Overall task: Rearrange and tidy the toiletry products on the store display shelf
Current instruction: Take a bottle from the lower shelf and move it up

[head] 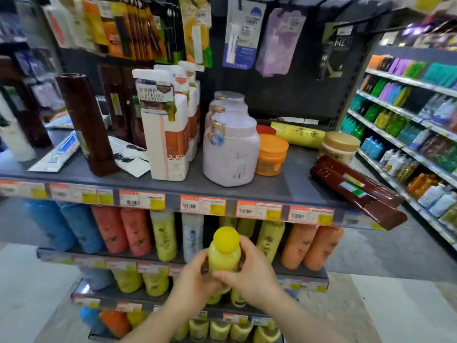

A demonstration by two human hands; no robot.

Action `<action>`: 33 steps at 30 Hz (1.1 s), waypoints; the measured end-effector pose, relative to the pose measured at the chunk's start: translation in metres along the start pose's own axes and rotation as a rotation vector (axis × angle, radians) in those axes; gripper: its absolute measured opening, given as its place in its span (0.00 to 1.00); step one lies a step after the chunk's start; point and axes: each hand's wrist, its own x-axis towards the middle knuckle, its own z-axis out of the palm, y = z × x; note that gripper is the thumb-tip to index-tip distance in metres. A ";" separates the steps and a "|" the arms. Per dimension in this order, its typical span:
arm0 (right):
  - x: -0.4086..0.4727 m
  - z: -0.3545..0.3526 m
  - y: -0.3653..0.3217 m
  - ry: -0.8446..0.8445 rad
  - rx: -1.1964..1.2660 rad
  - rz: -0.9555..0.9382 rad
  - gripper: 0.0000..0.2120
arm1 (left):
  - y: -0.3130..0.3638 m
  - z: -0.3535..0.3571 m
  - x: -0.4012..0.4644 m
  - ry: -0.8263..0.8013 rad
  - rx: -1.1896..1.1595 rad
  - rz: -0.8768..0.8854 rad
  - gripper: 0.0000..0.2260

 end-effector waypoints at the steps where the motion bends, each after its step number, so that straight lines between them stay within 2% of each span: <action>1: 0.007 0.004 0.008 0.012 0.007 0.022 0.36 | -0.011 0.005 0.010 0.020 -0.007 -0.008 0.26; 4: 0.031 0.005 0.028 0.043 0.029 0.075 0.37 | -0.029 0.018 0.044 0.049 0.006 0.003 0.25; 8: 0.060 -0.002 0.052 0.027 -0.009 0.095 0.25 | -0.043 0.032 0.081 0.017 0.120 0.007 0.22; 11: 0.075 -0.008 0.070 -0.024 0.024 0.136 0.23 | -0.056 0.041 0.101 0.012 0.110 -0.050 0.21; 13: 0.081 -0.010 0.081 -0.058 0.088 0.136 0.25 | -0.057 0.045 0.113 0.000 0.096 -0.075 0.22; 16: 0.084 -0.011 0.091 -0.089 0.225 0.143 0.33 | -0.052 0.049 0.126 -0.005 0.136 -0.082 0.23; 18: 0.084 -0.012 0.096 -0.084 0.245 0.147 0.34 | -0.051 0.051 0.130 -0.001 0.194 -0.091 0.25; 25: 0.079 -0.012 0.096 -0.087 0.215 0.232 0.35 | -0.051 0.056 0.130 0.014 0.252 -0.111 0.27; 31: 0.055 -0.018 0.089 -0.072 0.204 0.265 0.37 | -0.033 0.049 0.104 0.048 0.322 -0.118 0.39; 33: 0.041 -0.024 0.078 -0.070 0.170 0.281 0.37 | -0.016 0.042 0.085 0.061 0.369 -0.107 0.37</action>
